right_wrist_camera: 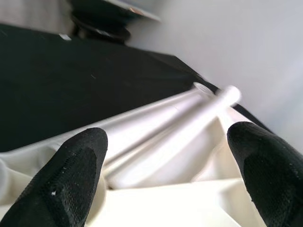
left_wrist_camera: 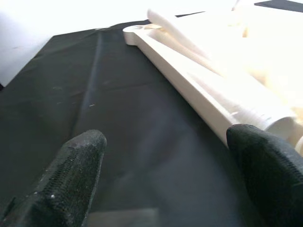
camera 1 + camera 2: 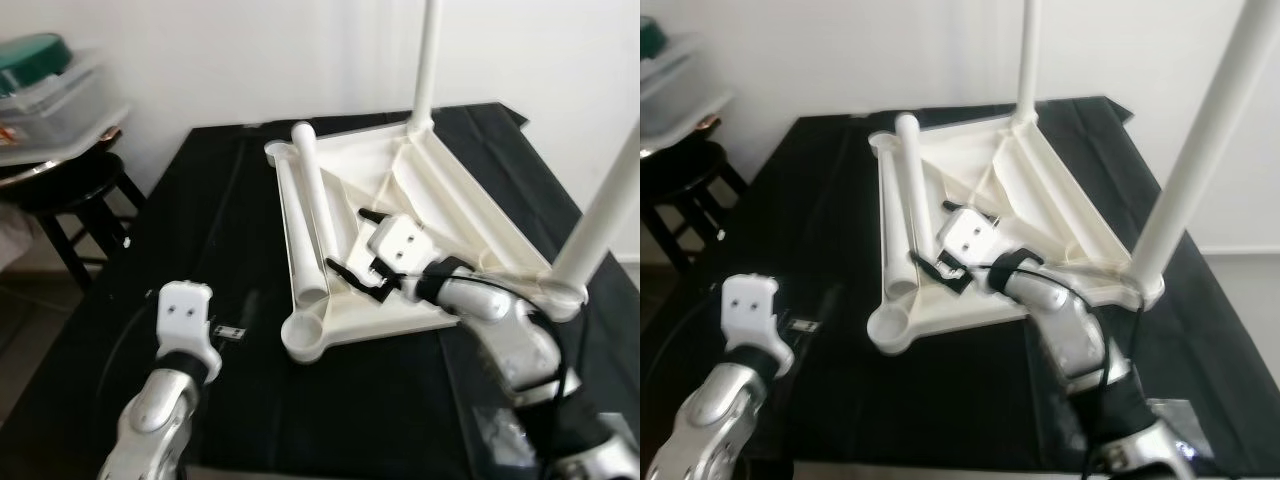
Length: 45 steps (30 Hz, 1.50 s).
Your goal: Building children table
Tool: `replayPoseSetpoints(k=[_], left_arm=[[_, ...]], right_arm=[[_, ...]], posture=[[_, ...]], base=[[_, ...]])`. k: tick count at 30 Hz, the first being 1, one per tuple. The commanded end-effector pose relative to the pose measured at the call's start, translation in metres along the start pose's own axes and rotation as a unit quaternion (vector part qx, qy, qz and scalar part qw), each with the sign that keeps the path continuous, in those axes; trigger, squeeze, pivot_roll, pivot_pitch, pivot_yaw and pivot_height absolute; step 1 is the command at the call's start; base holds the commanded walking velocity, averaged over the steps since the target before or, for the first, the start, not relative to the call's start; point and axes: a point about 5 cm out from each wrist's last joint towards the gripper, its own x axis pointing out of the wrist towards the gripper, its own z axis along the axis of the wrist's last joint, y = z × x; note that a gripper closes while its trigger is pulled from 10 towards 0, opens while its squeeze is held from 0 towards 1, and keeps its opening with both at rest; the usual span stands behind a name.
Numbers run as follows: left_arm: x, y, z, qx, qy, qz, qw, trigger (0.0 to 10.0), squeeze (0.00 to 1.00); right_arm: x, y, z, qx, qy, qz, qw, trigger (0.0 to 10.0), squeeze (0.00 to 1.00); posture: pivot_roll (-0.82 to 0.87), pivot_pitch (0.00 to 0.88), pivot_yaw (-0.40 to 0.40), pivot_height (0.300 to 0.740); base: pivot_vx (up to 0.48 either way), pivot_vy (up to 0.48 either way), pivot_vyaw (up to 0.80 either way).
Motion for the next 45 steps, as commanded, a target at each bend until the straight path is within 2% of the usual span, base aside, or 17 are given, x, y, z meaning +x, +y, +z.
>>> replayPoseSetpoints(k=[1, 8, 9, 11, 16, 20, 25, 29, 33, 35, 37, 40, 43, 45], left_arm=[[-0.003, 0.009, -0.006, 0.011, 0.016, 0.019, 1.0, 10.0, 0.0], [-0.004, 0.009, -0.004, 0.019, 0.009, 0.019, 1.0, 10.0, 0.0], [-0.004, 0.008, -0.003, 0.023, 0.006, 0.017, 1.0, 10.0, 0.0], [-0.005, 0.006, -0.002, 0.032, 0.005, 0.008, 0.999, 10.0, 0.0], [-0.006, 0.004, -0.001, 0.037, 0.004, -0.001, 0.999, 10.0, 0.0], [-0.007, 0.001, -0.002, 0.039, 0.005, -0.014, 0.999, 10.0, 0.0], [-0.01, -0.005, -0.003, 0.053, 0.005, -0.041, 0.998, 10.0, 0.0], [-0.011, -0.006, -0.003, 0.046, 0.006, -0.038, 0.998, 10.0, 0.0], [-0.012, -0.006, -0.003, 0.051, 0.005, -0.039, 0.998, 10.0, 0.0], [-0.013, -0.007, -0.002, 0.048, 0.003, -0.04, 0.998, 10.0, 0.0], [-0.014, -0.008, -0.002, 0.046, 0.003, -0.041, 0.998, 10.0, 0.0], [-0.018, -0.009, 0.0, 0.045, 0.0, -0.048, 0.998, 10.0, 0.0], [-0.019, -0.01, 0.0, 0.045, 0.001, -0.05, 0.998, 10.0, 0.0], [-0.019, -0.01, 0.0, 0.045, 0.001, -0.05, 0.998, 10.0, 0.0]], right_arm=[[0.006, 0.007, 0.005, -0.016, -0.007, 0.023, 1.0, 10.0, 0.0], [0.0, -0.005, -0.007, -0.073, 0.045, 0.033, 0.996, 10.0, 0.0], [-0.004, -0.013, -0.014, -0.106, 0.08, 0.04, 0.99, 10.0, 0.0], [-0.009, -0.017, -0.019, -0.129, 0.111, 0.061, 0.983, 10.0, 0.0], [-0.016, -0.019, -0.021, -0.137, 0.13, 0.087, 0.978, 10.0, 0.0], [-0.027, -0.028, -0.021, -0.144, 0.162, 0.122, 0.968, 10.0, 0.0], [-0.023, -0.043, -0.023, -0.164, 0.206, 0.087, 0.961, 10.0, 0.0], [-0.015, -0.046, -0.024, -0.151, 0.213, 0.051, 0.964, 10.0, 0.0], [-0.014, -0.045, -0.027, -0.157, 0.224, 0.05, 0.961, 10.0, 0.0], [-0.018, -0.044, -0.034, -0.177, 0.252, 0.073, 0.949, 10.0, 0.0], [-0.02, -0.044, -0.036, -0.182, 0.262, 0.081, 0.944, 10.0, 0.0], [-0.026, -0.05, -0.039, -0.223, 0.29, 0.099, 0.926, 10.0, 0.0], [-0.027, -0.059, -0.038, -0.24, 0.303, 0.082, 0.919, 10.0, 0.0], [-0.027, -0.059, -0.038, -0.24, 0.303, 0.082, 0.919, 10.0, 0.0]], posture=[[-0.05, 0.101, 0.057, 0.74], [-0.05, 0.108, 0.056, 0.74], [-0.05, 0.111, 0.055, 0.74], [-0.05, 0.112, 0.054, 0.74], [-0.05, 0.118, 0.053, 0.74], [-0.05, 0.123, 0.053, 0.74], [-0.05, 0.135, 0.046, 0.74], [-0.05, 0.141, 0.045, 0.74], [-0.05, 0.147, 0.045, 0.74], [-0.05, 0.157, 0.047, 0.74], [-0.05, 0.157, 0.047, 0.74], [-0.04, 0.172, 0.05, 0.74], [-0.04, 0.182, 0.052, 0.74], [-0.04, 0.182, 0.052, 0.74]], base=[[0.0, 0.48, 0.0], [0.0, 0.206, 0.0], [0.0, 0.0, 0.0], [0.0, 0.0, 0.0], [0.0, 0.0, 0.0], [0.0, 0.0, 0.0], [0.0, 0.0, 0.0], [0.0, 0.0, 0.0], [0.0, 0.0, 0.0], [0.0, 0.0, 0.0], [0.0, 0.0, 0.0], [0.0, 0.0, 0.0], [0.0, 0.0, 0.0], [0.0, 0.0, 0.0]])
